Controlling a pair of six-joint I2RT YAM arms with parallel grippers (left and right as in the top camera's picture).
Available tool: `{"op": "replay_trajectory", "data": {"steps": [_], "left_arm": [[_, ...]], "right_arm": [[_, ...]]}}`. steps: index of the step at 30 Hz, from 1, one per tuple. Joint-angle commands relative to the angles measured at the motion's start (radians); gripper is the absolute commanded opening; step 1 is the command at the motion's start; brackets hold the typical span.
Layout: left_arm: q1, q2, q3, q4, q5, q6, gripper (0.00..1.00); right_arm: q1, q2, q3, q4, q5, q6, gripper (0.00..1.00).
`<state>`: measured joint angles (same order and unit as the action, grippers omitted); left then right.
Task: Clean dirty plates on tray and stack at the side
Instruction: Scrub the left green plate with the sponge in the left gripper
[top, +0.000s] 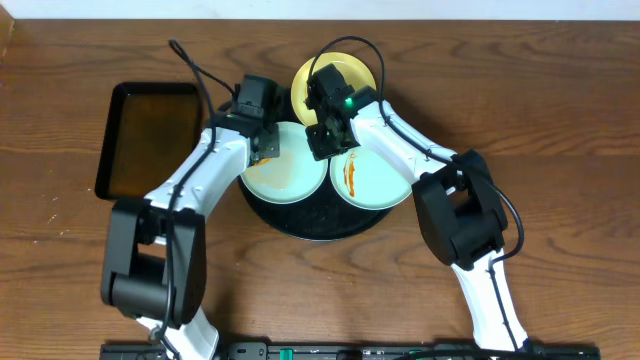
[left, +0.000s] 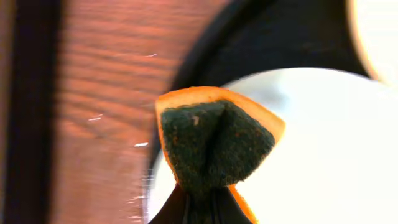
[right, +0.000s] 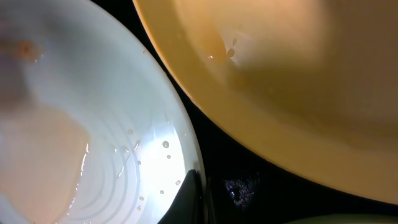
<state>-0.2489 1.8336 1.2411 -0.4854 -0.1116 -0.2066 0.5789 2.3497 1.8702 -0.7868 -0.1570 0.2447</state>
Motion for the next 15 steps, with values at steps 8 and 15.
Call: {"op": "replay_trajectory", "data": {"steps": [8,15], "left_arm": [[0.002,0.091,0.019,0.058,0.257,-0.125,0.08],[0.033,0.158,0.019,0.089,0.257,-0.166,0.08]], "right_arm": [[0.011,0.009,-0.007,-0.003,0.026,-0.003,0.01],[0.011,0.009,-0.007,-0.006,0.026,-0.003,0.01]]}}
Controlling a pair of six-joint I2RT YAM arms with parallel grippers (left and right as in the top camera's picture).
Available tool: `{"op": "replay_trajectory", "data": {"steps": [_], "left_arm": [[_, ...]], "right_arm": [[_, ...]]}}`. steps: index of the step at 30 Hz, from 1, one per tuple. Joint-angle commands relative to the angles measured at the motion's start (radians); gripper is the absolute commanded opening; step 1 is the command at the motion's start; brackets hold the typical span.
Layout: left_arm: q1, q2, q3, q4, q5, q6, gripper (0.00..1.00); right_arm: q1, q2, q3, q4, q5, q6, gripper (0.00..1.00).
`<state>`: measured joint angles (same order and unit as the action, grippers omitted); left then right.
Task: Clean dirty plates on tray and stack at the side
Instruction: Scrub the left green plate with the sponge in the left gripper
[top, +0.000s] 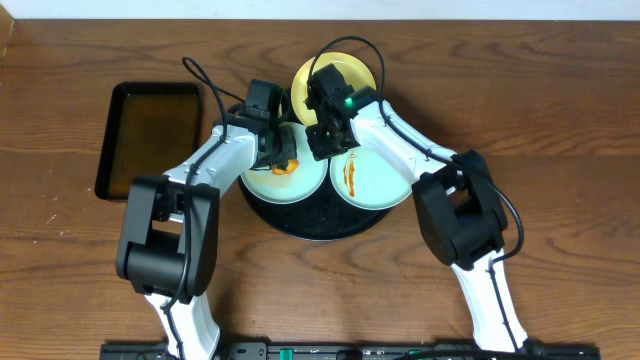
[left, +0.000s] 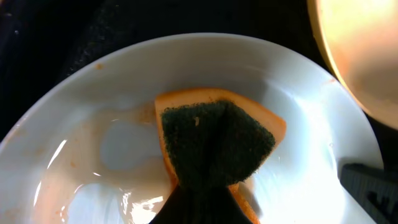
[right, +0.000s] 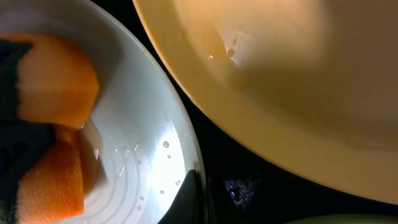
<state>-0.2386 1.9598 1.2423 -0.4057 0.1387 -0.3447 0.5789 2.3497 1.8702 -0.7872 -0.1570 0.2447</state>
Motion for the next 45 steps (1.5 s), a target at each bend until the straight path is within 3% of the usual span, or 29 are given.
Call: {"op": "replay_trajectory", "data": {"steps": [1,5,12,16,23,27,32,39,45], "left_arm": [[0.028,0.035,0.018,0.014,0.007,-0.028,0.08],[0.058,0.059,0.018,0.040,-0.002,-0.027,0.08],[0.101,0.080,0.019,0.033,-0.204,0.064,0.08],[0.109,0.067,0.019,0.007,-0.220,0.085,0.08],[0.108,-0.037,0.019,-0.033,-0.414,0.116,0.08],[0.108,-0.130,0.019,-0.043,-0.426,0.134,0.08],[0.102,-0.162,0.019,-0.090,-0.298,0.134,0.08],[0.101,-0.160,0.010,-0.139,0.131,0.087,0.08],[0.102,-0.137,-0.037,-0.130,0.161,0.077,0.08]], "right_arm": [[0.011,0.009,-0.007,-0.006,0.026,-0.003,0.01],[0.011,0.009,-0.007,-0.006,0.026,-0.003,0.01],[0.011,0.009,-0.007,-0.010,0.026,-0.003,0.01],[0.011,0.009,-0.007,-0.010,0.026,-0.003,0.01],[0.011,0.009,-0.007,-0.010,0.026,-0.003,0.01],[0.011,0.009,-0.007,-0.009,0.026,-0.003,0.01],[0.011,0.009,-0.007,-0.009,0.026,-0.003,0.01],[0.011,0.009,-0.007,-0.008,0.026,-0.003,0.01],[0.011,0.009,-0.007,-0.006,0.026,-0.003,0.01]]}}
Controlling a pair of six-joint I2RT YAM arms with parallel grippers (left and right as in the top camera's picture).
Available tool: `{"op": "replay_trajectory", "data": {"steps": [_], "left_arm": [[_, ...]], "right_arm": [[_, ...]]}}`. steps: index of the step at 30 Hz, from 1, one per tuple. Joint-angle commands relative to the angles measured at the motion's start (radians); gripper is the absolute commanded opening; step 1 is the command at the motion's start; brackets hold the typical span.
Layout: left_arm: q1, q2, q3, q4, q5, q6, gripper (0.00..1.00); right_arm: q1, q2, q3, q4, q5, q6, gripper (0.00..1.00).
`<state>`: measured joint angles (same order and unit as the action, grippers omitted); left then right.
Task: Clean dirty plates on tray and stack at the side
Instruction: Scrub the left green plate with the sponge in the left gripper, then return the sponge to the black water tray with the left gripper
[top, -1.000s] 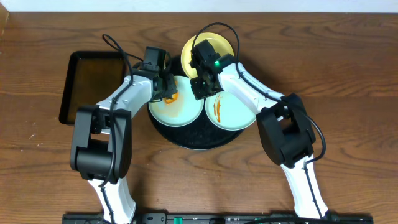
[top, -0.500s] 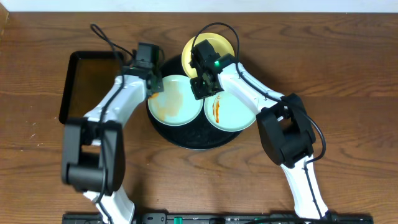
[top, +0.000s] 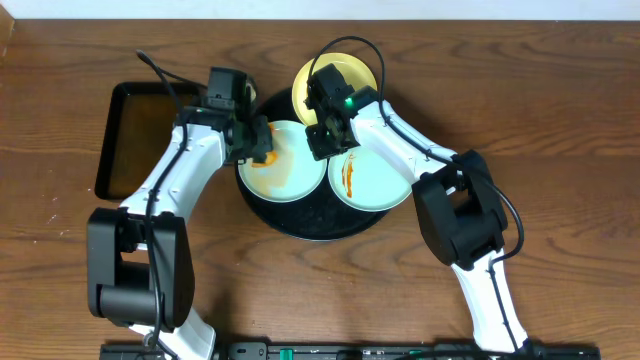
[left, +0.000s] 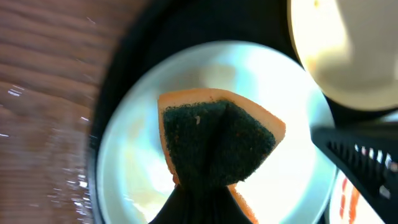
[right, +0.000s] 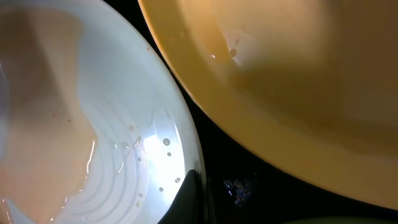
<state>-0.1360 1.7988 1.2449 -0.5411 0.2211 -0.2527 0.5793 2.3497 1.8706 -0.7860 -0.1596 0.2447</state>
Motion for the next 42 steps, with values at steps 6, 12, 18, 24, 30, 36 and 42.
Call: {"op": "replay_trajectory", "data": {"steps": [6,12,18,24,30,36,42], "left_arm": [[-0.001,0.095,-0.072,0.011,0.082,-0.014,0.08],[-0.001,0.143,-0.072,0.027,-0.008,-0.013,0.08],[0.000,0.133,-0.071,0.026,-0.327,-0.013,0.08],[0.000,0.128,-0.043,0.030,-0.433,0.048,0.07],[0.000,0.085,-0.006,0.030,-0.432,0.047,0.08],[0.000,-0.005,-0.001,0.052,-0.431,0.046,0.08],[0.002,-0.038,-0.001,0.055,-0.431,0.046,0.08]], "right_arm": [[0.011,0.009,-0.008,-0.007,0.029,-0.003,0.01],[0.011,0.009,-0.008,-0.009,0.029,-0.003,0.01],[0.011,0.009,-0.008,-0.011,0.029,-0.003,0.01],[0.011,0.009,-0.008,-0.011,0.029,-0.003,0.01],[0.011,0.009,-0.008,-0.011,0.029,-0.003,0.01],[0.011,0.009,-0.008,-0.010,0.029,-0.003,0.01],[0.011,0.009,-0.008,-0.010,0.029,-0.003,0.01]]}}
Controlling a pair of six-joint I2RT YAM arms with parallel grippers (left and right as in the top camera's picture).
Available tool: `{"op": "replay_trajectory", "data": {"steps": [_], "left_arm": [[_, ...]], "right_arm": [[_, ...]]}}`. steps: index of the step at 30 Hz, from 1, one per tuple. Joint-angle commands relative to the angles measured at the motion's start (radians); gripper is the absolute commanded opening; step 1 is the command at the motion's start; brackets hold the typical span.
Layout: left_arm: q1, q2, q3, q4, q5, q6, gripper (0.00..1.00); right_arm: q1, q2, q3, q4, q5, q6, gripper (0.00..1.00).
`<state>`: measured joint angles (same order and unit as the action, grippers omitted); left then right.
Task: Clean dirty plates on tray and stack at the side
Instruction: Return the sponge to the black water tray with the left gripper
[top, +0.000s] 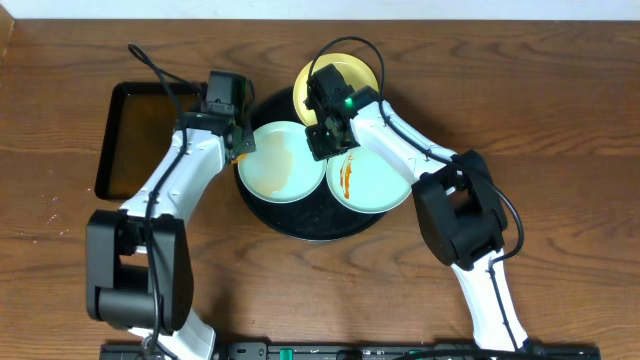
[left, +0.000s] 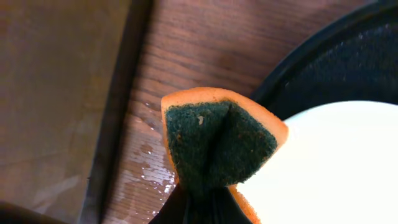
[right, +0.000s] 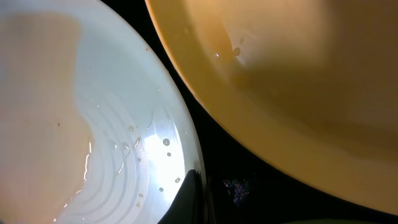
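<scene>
On the round black tray (top: 300, 225) lie three plates. The pale left plate (top: 283, 162) has a faint orange film. The pale right plate (top: 368, 182) carries an orange sauce streak, and a yellow plate (top: 337, 78) sits at the back. My left gripper (top: 240, 147) is shut on an orange sponge (left: 217, 146) with a dark green scouring face. It hangs over the tray's left rim, just off the left plate (left: 323, 168). My right gripper (top: 320, 141) is shut on that plate's right rim (right: 186, 155), one finger (right: 189, 193) lying on it.
A dark rectangular tray (top: 150, 135) lies on the wooden table to the left of the black tray, close to my left gripper. Wet streaks show on the wood (left: 146, 171) under the sponge. The yellow plate (right: 298, 74) lies close behind my right gripper.
My left gripper with the sponge was over the left part of the pale plate. Now it is off the plate, over the black tray's left rim and the wood. The right gripper has not moved.
The sponge was first at the left plate's left edge, then down on its middle. After that it was over the plate's left part, and now it is off it beside the tray rim. My right gripper was shut on the plate's rim at every moment.
</scene>
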<state>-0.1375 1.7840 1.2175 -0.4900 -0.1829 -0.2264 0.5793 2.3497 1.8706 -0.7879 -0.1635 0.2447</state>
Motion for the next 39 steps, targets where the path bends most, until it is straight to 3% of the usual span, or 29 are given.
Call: {"op": "replay_trajectory", "data": {"steps": [1,6,13,21,39], "left_arm": [[0.004,-0.023,0.027,0.005,-0.027,0.019,0.08],[0.027,-0.023,0.027,0.005,-0.026,-0.037,0.08],[0.082,-0.044,0.027,0.005,0.187,-0.041,0.07],[0.144,-0.103,0.027,0.001,0.310,-0.045,0.07],[0.414,-0.146,0.026,-0.069,0.296,-0.090,0.08]], "right_arm": [[0.011,0.009,-0.008,-0.009,0.032,-0.003,0.01],[0.011,0.009,-0.008,-0.009,0.032,-0.003,0.01],[0.011,0.009,-0.008,-0.008,0.032,-0.003,0.01],[0.011,0.009,-0.008,-0.006,0.032,-0.003,0.01],[0.011,0.002,0.011,-0.002,-0.036,-0.005,0.01]]}}
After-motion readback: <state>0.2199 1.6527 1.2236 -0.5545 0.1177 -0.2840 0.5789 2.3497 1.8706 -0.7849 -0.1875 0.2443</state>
